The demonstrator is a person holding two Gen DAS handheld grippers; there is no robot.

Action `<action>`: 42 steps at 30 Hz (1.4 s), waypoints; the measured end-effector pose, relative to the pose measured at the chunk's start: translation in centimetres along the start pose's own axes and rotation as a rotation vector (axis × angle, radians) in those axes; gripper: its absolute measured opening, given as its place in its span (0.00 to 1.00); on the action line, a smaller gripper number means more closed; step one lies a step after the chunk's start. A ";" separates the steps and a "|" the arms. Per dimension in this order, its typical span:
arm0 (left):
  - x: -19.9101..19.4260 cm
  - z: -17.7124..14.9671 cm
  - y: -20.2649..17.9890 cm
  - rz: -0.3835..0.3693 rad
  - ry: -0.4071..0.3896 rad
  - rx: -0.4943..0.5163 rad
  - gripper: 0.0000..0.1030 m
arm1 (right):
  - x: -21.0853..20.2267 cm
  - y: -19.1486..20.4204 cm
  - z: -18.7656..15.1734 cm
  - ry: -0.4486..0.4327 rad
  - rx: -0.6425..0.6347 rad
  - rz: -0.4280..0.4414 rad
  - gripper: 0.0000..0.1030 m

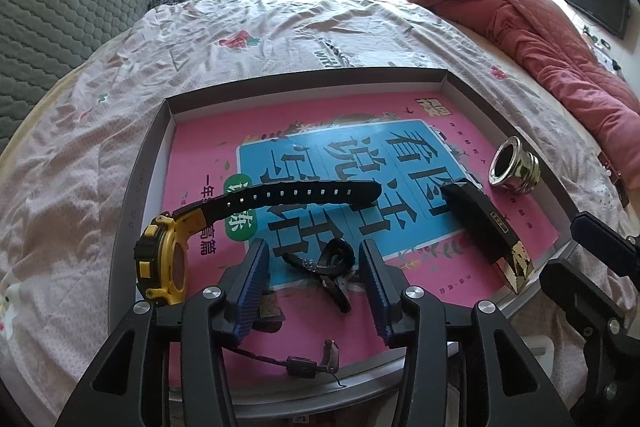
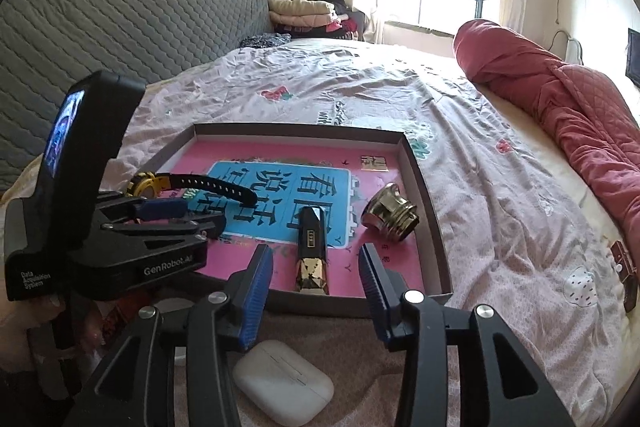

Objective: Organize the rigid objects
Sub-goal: 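Open right gripper to drop the case in the box while left gripper releases the clip, then withdraw both open grippers back from the box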

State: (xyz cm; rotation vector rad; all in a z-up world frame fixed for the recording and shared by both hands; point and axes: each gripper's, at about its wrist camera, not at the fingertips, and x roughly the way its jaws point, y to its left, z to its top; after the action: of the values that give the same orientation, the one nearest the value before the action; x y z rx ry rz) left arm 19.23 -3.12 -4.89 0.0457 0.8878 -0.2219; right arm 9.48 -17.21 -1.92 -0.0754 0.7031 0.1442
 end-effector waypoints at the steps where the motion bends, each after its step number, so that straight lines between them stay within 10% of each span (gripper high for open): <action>1: -0.1 0.0 0.0 -0.002 -0.002 0.000 0.48 | 0.0 0.0 0.0 0.001 -0.002 -0.003 0.44; 42: -4.6 0.6 1.3 -0.115 -0.164 -0.051 0.71 | -2.0 0.1 0.1 -0.031 0.001 -0.049 0.48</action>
State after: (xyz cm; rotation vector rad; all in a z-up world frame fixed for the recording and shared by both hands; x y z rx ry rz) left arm 17.15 -1.11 -1.03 -0.0698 0.7331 -0.3055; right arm 8.02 -17.33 -0.59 -0.0889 0.6695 0.0983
